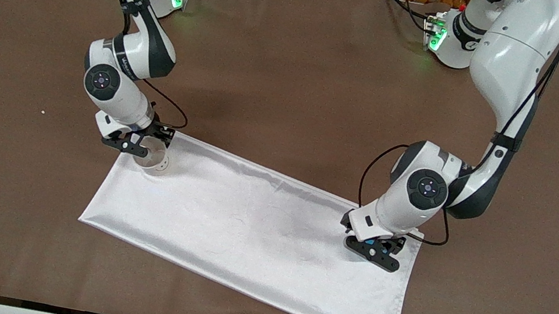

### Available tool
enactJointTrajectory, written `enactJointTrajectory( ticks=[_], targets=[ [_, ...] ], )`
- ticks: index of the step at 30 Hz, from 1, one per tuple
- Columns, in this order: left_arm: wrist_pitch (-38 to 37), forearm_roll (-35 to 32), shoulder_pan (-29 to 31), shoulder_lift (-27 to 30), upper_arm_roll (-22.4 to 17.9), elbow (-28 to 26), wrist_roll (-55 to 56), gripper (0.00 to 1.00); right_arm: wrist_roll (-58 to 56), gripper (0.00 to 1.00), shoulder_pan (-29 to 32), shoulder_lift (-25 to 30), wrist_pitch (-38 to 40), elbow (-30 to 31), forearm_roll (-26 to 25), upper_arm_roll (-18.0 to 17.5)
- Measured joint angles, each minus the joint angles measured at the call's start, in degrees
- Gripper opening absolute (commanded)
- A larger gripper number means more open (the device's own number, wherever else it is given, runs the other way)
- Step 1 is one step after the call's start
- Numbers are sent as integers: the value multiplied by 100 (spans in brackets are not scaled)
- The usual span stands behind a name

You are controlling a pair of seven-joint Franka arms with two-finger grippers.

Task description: Place blue cup into white mug on table

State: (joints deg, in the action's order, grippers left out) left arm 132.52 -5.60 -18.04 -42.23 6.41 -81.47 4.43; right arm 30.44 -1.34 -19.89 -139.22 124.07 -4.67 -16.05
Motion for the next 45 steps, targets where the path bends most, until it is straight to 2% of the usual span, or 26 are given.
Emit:
enactJointTrajectory(
  ticks=[1, 15, 26, 27, 29, 32, 34, 35, 45],
  targets=[
    [12, 0, 2, -18, 0, 3, -24, 100, 0, 0, -1, 0, 0, 0, -2, 0],
    [24, 0, -2, -217, -3, 11, -306, 100, 0, 0, -47, 1, 8, -19, -10, -11],
    [110, 0, -2, -348, -3, 13, -496, 100, 492, 0, -550, 209, 436, -152, -11, -34],
    [119, 0, -2, -361, -3, 13, -502, 93, 593, 0, -606, 240, 464, -157, -10, -41],
    [134, 0, -2, -387, -3, 13, -512, 67, 808, 0, -723, 287, 496, -164, -10, -63],
    [154, 0, 3, -418, -3, 13, -556, 22, 1208, 0, -963, 318, 499, -173, -10, -90],
    [162, 0, 9, -431, -3, 13, -621, 3, 1430, 0, -1114, 317, 499, -190, -10, -113],
    [168, 0, 14, -437, -4, 13, -675, 0, 1549, 0, -1190, 317, 499, -201, -10, -133],
    [186, 0, 42, -444, -7, 19, -803, 0, 2536, 0, -1593, 309, 499, -337, -10, -397]
  ],
)
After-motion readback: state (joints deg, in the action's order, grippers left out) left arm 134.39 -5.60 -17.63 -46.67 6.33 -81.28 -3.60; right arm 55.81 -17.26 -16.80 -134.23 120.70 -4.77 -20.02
